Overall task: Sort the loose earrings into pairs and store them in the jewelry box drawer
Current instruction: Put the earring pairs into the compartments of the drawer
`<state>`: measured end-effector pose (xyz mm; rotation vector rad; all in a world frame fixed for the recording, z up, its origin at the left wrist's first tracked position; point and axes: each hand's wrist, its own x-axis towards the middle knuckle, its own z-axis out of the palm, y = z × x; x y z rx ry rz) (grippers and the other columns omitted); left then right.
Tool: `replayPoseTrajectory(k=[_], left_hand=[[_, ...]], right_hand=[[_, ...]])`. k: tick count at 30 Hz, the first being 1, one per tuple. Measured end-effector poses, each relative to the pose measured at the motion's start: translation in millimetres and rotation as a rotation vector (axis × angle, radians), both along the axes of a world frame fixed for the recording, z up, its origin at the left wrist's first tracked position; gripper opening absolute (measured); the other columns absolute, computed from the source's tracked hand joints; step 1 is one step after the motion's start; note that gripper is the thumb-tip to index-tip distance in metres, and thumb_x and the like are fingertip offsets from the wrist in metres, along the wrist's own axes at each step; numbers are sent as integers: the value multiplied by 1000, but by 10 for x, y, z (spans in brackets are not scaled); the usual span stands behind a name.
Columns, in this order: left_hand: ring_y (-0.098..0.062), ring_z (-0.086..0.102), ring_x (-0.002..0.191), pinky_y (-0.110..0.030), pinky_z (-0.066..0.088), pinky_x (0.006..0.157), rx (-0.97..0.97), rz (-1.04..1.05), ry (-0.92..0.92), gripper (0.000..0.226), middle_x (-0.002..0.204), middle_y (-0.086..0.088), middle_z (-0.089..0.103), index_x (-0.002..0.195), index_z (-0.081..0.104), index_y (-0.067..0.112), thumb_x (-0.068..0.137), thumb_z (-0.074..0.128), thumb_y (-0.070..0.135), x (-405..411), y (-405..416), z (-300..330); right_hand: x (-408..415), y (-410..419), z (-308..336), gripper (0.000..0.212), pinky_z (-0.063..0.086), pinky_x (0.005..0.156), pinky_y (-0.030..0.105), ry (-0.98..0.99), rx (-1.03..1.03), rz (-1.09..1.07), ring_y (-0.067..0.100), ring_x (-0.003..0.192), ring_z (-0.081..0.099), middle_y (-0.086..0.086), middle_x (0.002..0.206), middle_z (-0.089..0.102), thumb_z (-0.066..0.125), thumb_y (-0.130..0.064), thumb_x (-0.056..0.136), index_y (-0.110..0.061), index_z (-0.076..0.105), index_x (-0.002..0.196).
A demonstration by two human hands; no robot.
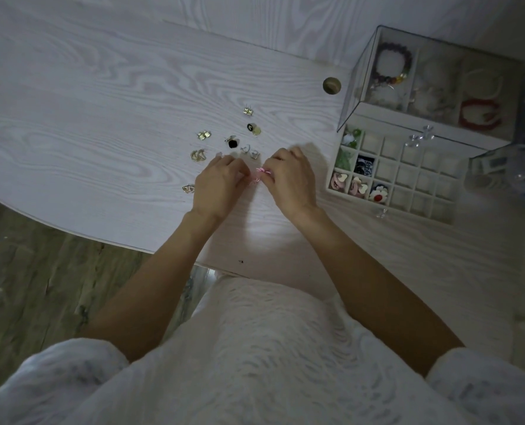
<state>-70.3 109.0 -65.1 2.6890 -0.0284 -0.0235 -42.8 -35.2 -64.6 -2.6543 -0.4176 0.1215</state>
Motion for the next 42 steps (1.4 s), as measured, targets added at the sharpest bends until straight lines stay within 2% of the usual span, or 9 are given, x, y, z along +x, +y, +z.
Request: replayPoseTrajectory(k=[6,10,12,17,22,26,34,38,42], left_hand=[[-32,57,86,-45,43,91,-10,-42,22,15,85,-15,63,88,61,2,88,61,17,34,-25,-17],[-28,57,82,-37,46,66,-48,-56,26,18,85,-12,64,93,55,5,92,53,23,34,-85,5],[-25,61,76,-34,44,61,-106,-80,-50,22,84,-8,66,92,52,5,94,53,27,55,-210,95],[-19,66,75,-42,54,61,-377,-200,-86,19,85,-3,68,94,50,6,94,53,24,204,-780,411],[-20,64,64,-41,52,60,-514,-309,-14,11,75,-6,67,94,50,9,95,50,20,364,-1406,534],[-15,66,66,-37,54,63,-597,-262,60,11,76,0,67,91,53,10,94,54,21,484,-1681,470],[-15,67,74,-32,54,68,-475,-288,52,6,85,-6,71,91,61,7,87,61,11,626,-1961,250],[-31,65,81,-40,54,68,-296,-452,6,22,92,-15,69,101,64,5,81,57,1,598,-2005,149],[-34,63,83,-38,52,68,-164,-495,-63,29,97,-17,67,106,65,4,78,57,-2,548,-1936,133]], right_hand=[[-28,-204,359,16,50,65,33,-41,284,-106,16,75,59,7,88,64,54,-19,92,-5,62,90],[-153,-569,599,9,55,73,24,7,570,-270,13,83,67,5,95,69,58,-13,88,-5,59,91],[-179,-839,553,6,56,74,27,55,637,-401,13,84,69,2,94,69,61,-14,86,-10,56,87],[-136,-1457,333,8,56,67,35,20,540,-563,22,75,67,6,79,63,60,-14,89,-17,53,85],[-21,-1670,204,7,41,62,10,-22,435,-581,14,70,58,3,75,62,62,-15,86,-8,63,86],[84,-1704,121,7,50,70,34,23,318,-528,22,74,62,13,80,68,65,-11,81,-5,67,84],[-88,-1839,129,19,39,92,38,1,-3,-475,34,107,51,17,109,60,54,-4,85,-3,68,98],[-161,-1920,135,26,45,87,41,53,37,-511,36,108,50,18,113,59,55,-6,84,-6,65,107],[-153,-1920,128,25,46,88,41,18,76,-508,34,108,51,15,112,59,55,-8,85,-9,64,108]])
